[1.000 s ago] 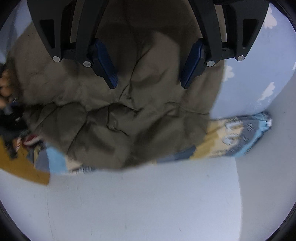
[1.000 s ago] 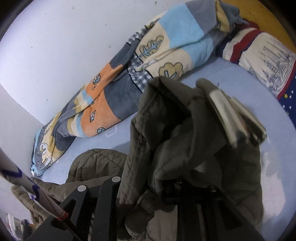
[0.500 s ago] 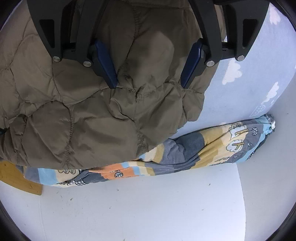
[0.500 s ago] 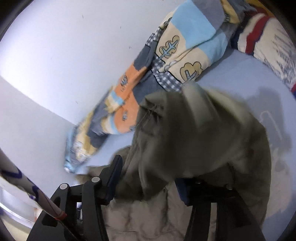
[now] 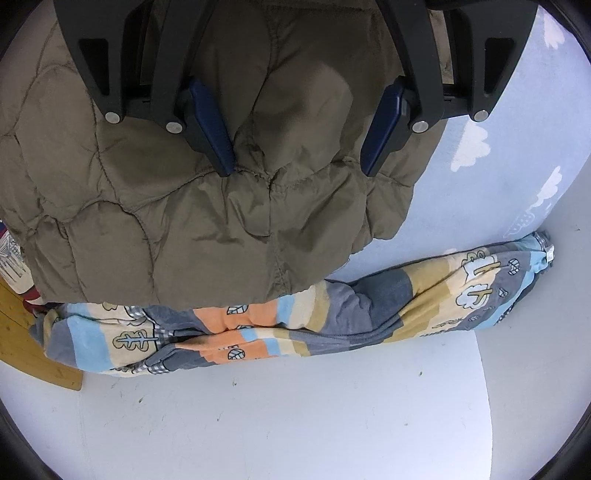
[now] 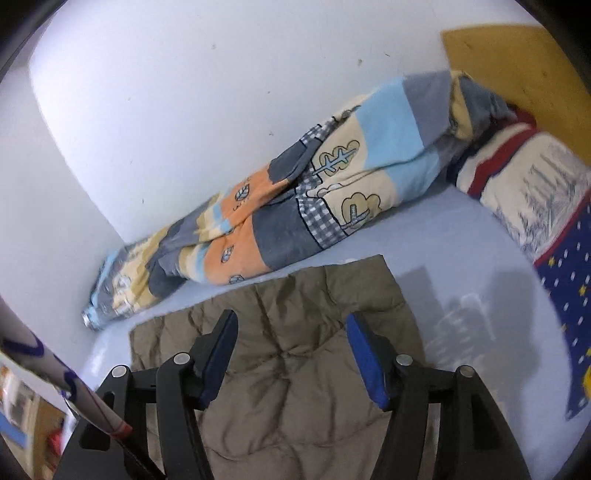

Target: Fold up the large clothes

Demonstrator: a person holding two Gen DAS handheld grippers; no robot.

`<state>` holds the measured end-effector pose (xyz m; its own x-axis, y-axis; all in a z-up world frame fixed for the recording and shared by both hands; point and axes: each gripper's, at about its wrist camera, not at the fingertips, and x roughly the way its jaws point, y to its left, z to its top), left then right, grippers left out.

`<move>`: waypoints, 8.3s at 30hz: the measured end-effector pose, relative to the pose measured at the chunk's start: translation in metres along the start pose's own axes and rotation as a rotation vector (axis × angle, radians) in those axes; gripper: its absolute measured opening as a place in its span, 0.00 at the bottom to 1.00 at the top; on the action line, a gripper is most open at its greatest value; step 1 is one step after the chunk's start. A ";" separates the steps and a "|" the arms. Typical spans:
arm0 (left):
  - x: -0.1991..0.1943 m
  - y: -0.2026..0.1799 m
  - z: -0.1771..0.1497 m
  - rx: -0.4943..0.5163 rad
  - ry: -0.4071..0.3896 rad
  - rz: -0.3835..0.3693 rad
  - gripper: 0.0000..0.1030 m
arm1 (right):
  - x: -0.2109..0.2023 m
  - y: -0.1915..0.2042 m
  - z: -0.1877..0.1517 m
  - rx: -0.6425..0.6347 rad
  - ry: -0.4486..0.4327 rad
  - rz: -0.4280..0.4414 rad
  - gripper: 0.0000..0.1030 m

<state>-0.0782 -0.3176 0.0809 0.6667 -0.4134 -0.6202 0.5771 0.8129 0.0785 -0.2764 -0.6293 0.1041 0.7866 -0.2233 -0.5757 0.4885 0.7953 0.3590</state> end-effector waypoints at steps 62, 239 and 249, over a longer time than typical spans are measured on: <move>-0.059 0.047 -0.122 -0.141 0.186 0.055 0.82 | 0.039 0.038 -0.166 -0.123 0.252 -0.142 0.67; -0.135 -0.049 -0.131 0.018 0.157 -0.204 0.65 | -0.040 0.039 -0.184 -0.140 0.217 -0.230 0.59; -0.127 -0.045 -0.120 -0.030 0.152 -0.215 0.66 | 0.006 0.039 -0.180 -0.136 0.260 -0.320 0.63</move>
<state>-0.2459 -0.2524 0.0627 0.4505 -0.5135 -0.7303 0.6819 0.7259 -0.0897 -0.3204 -0.4979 -0.0173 0.4737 -0.3352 -0.8144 0.6244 0.7799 0.0422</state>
